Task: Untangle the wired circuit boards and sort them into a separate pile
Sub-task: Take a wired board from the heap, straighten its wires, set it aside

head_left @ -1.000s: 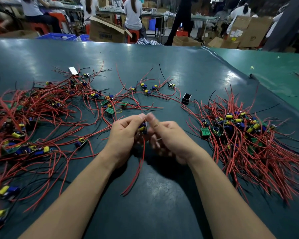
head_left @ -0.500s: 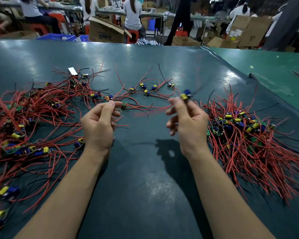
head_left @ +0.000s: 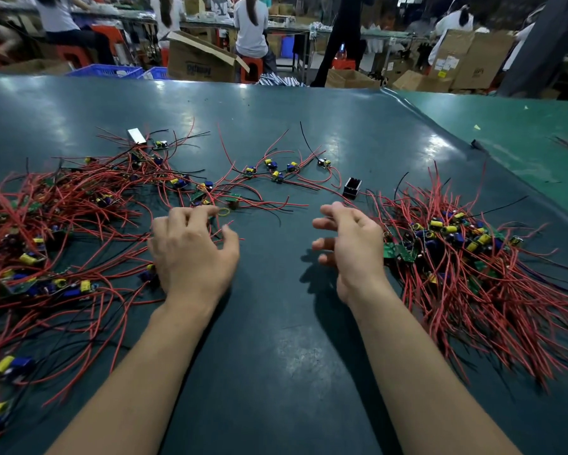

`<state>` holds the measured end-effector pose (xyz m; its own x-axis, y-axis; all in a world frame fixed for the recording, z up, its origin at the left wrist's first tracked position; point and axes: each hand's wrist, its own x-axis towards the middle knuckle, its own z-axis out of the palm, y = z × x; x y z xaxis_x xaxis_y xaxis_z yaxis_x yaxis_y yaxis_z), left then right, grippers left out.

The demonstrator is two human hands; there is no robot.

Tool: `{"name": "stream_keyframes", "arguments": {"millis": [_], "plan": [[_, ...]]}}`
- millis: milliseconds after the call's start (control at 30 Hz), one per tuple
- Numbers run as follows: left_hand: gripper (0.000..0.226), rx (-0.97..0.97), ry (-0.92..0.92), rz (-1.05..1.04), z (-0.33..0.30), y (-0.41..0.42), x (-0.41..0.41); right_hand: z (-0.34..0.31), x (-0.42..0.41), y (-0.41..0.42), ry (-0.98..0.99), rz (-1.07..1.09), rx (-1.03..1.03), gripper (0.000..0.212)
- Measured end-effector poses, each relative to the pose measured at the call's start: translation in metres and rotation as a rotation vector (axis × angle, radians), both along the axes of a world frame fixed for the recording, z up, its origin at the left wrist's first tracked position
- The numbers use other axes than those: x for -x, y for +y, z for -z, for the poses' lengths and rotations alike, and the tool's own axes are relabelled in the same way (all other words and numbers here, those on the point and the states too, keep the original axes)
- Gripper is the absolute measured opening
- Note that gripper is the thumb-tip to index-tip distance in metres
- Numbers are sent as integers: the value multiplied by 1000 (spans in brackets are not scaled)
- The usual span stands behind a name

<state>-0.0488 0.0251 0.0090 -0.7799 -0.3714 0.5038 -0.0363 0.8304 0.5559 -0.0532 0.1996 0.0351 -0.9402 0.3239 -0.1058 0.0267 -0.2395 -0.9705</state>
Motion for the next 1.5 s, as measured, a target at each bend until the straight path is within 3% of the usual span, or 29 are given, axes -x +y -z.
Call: {"name": "stream_keyframes", "arguments": {"millis": [67,167,400,533,633,767,1000,1133,1267,1367,1433,1500], "plan": [[42,73,-163,-111,0,-5,-1,2,-1,-3,29,-17,-83,18],[35,95,-312,-117,-1,-12,1,3,-2,-5,45,-22,-151,18],[23,107,-288,-83,-1,-15,2,9,-1,-8,27,-84,-253,19],[39,72,-299,-132,1,-13,7,14,0,-10,45,-121,-351,19],[49,192,-278,-110,6,-15,14,17,0,-12,59,-151,-414,19],[52,389,-394,15,9,-18,23,21,0,-13,67,-176,-472,19],[22,233,-265,-47,3,-16,20,23,1,-14,82,-191,-520,20],[15,93,-171,-31,0,-15,16,23,2,-13,85,-190,-523,21],[14,-33,41,-21,-4,-10,10,23,1,-14,93,-190,-521,22],[20,-90,237,-142,-10,-19,10,22,0,-14,98,-192,-522,22],[28,-80,189,-245,-10,-33,12,22,0,-14,96,-193,-521,22],[35,-38,-31,-323,-6,-43,13,22,0,-14,97,-195,-527,21]]}}
